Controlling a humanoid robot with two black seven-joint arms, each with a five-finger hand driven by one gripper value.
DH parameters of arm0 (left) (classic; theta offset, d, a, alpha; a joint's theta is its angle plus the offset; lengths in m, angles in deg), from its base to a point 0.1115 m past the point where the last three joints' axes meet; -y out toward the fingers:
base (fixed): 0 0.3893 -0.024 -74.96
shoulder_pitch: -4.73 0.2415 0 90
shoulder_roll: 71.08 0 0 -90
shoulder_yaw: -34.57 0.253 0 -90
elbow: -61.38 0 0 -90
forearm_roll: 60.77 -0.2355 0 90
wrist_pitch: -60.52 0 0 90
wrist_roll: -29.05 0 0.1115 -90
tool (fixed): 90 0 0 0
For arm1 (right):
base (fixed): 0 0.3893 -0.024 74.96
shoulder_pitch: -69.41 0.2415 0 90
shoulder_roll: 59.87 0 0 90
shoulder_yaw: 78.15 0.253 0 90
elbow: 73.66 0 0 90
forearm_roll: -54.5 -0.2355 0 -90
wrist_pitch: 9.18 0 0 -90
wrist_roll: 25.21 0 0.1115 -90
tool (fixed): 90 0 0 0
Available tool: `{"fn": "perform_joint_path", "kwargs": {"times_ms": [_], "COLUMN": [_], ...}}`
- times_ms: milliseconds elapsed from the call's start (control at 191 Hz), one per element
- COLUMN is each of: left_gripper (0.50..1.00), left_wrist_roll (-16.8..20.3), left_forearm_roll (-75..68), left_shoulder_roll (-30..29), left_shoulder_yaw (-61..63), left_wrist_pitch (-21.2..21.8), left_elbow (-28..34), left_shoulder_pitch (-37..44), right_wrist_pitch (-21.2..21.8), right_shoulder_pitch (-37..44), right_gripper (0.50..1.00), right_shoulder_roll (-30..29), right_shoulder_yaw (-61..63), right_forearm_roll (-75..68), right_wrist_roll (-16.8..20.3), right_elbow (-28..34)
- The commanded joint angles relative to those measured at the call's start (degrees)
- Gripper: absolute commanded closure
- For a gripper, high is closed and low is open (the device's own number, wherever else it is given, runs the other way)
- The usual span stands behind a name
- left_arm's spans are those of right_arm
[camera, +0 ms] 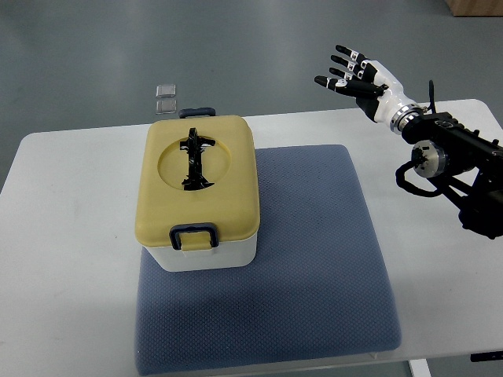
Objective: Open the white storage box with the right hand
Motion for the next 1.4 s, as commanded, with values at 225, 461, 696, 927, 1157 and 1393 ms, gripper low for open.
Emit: {"fn": "perform_joint_path", "kwargs": {"times_ms": [225, 461, 696, 927, 1157, 1393], "left_gripper": [0.5, 0.5, 0.5, 0.5, 0.5, 0.5], "left_wrist_roll": [0.0, 0.0, 0.0, 0.0, 0.0, 0.0], "left_forearm_roll": [-0.06, -0.06, 0.02, -0.06, -0.06, 0.02], "left_shoulder_roll": [0.0, 0.0, 0.0, 0.0, 0.0, 0.0], "left_shoulder_yaw": [0.0, 0.0, 0.0, 0.0, 0.0, 0.0], "left_wrist_pitch": [0.0, 0.0, 0.0, 0.0, 0.0, 0.0], "left_elbow": [0.01, 0.01, 0.01, 0.01, 0.01, 0.01], "left_shoulder_pitch": [0.0, 0.0, 0.0, 0.0, 0.0, 0.0], "right_wrist_pitch": [0.61, 5.44, 12.03, 15.99, 18.19, 14.58], "right_shoulder_pitch": [0.79, 8.7, 24.17, 41.83, 54.58, 59.85], "right_gripper": [0.572, 0.579, 0.585, 0.587, 0.587, 0.599], "right_shoulder_roll": [0.09, 3.43, 5.81, 4.75, -2.72, -11.16], "right_shoulder_yaw": [-1.22, -10.19, -25.75, -43.49, -55.19, -61.96], "right_forearm_roll": [0.17, 0.35, 4.74, 15.29, 19.77, 31.29], "right_wrist_roll": [-0.18, -3.26, -9.76, -20.75, -22.53, -22.53], "right_elbow": [0.09, 0.26, 0.53, 1.32, 2.73, 3.25]}}
